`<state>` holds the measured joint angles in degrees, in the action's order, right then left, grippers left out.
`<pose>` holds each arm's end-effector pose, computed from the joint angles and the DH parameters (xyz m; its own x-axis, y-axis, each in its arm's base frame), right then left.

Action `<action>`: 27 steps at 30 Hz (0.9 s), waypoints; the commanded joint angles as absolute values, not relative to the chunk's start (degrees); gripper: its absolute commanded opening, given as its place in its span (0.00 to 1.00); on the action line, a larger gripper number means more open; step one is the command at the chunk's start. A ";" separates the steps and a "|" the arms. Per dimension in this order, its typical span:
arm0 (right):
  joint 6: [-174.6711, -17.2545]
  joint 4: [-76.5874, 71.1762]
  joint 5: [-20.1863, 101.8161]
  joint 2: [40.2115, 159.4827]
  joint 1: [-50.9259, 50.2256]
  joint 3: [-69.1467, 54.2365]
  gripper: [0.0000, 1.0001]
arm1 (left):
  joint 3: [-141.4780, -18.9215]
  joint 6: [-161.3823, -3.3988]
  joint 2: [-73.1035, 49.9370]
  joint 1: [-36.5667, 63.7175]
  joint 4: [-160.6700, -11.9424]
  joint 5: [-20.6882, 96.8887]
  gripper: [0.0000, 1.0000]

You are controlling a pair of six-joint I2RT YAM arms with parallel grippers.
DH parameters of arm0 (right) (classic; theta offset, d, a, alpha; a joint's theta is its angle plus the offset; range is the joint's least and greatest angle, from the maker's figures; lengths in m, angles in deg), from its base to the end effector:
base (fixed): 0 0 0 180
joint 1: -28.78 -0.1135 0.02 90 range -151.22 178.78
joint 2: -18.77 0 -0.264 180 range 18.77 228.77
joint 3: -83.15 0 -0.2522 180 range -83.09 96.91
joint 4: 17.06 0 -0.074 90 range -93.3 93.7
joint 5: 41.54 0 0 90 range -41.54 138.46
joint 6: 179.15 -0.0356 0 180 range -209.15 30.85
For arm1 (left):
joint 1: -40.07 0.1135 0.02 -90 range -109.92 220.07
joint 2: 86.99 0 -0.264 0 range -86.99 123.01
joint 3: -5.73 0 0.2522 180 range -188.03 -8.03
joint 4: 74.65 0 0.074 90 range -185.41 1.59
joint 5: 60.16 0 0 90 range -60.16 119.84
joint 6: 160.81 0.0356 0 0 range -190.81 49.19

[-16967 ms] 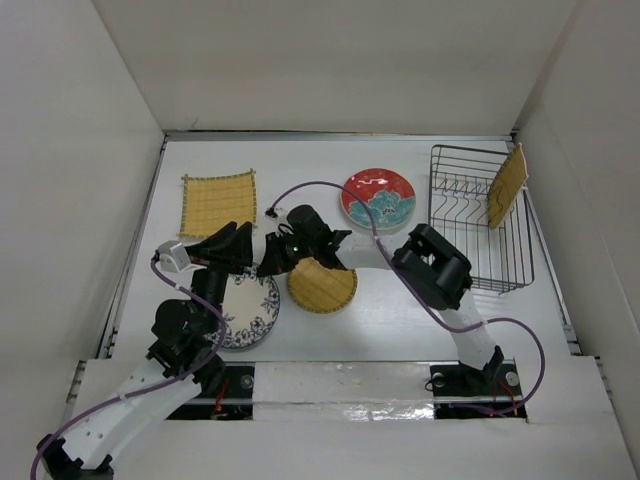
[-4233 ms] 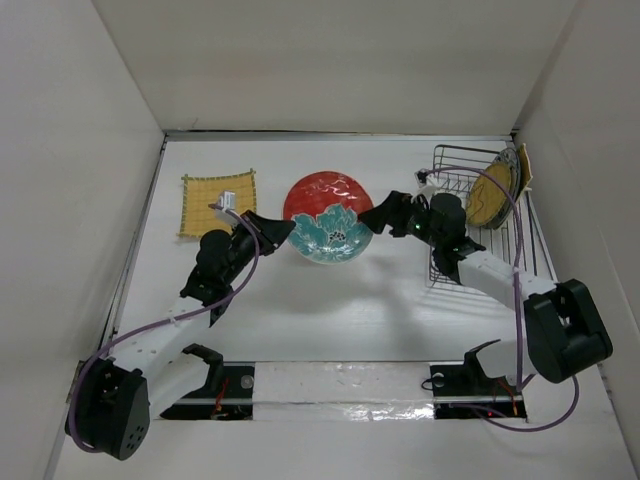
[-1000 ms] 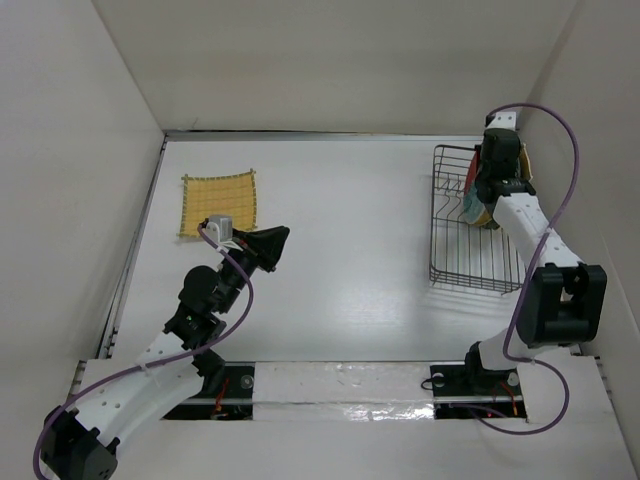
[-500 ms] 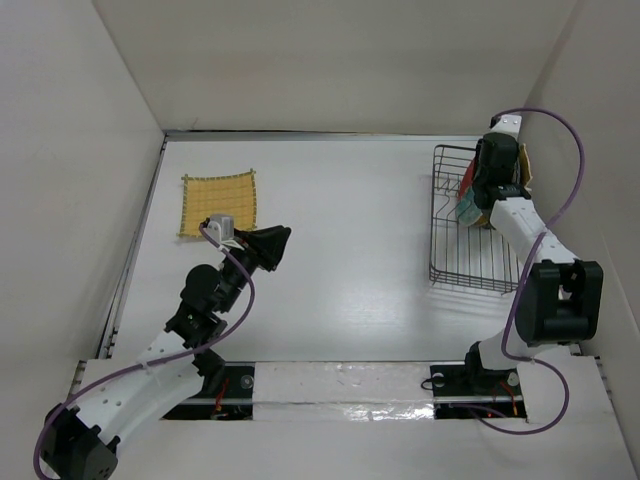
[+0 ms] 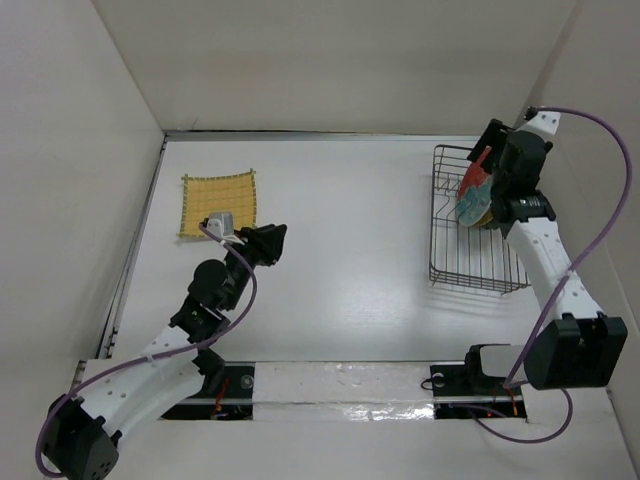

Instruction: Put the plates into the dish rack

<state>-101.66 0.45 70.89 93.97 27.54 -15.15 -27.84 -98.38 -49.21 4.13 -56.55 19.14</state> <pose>0.3083 -0.0069 0.3769 -0.1096 0.1979 -0.9741 0.3874 0.9110 0.1415 0.1404 -0.0936 0.2829 -0.0271 -0.5421 -0.8399 0.4718 0.7338 -0.4888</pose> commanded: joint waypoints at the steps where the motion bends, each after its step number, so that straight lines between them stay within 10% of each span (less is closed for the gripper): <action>1: -106.46 -1.98 66.49 88.57 26.84 -17.68 0.85 | -28.95 -101.30 -47.97 3.86 -55.89 15.69 0.32; 8: -112.43 -6.89 58.49 78.03 25.70 -27.16 0.82 | -32.11 -107.79 -41.12 5.88 -55.72 16.47 0.22; 12: -117.53 -15.22 50.14 71.77 21.93 -36.40 0.00 | -33.69 -113.51 -35.85 9.14 -49.93 24.81 0.03; 21: -116.83 -23.24 44.86 73.34 1.98 -45.64 0.10 | -33.35 -124.32 -25.29 22.12 -49.13 22.88 0.01; 27: -117.89 -31.76 39.06 77.91 -3.03 -49.69 0.29 | -30.88 -128.03 -22.66 32.94 -48.22 28.53 0.41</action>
<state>-117.51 -22.63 42.83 76.81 -1.40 -49.13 -30.97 -125.38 -23.07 30.49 -49.78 25.96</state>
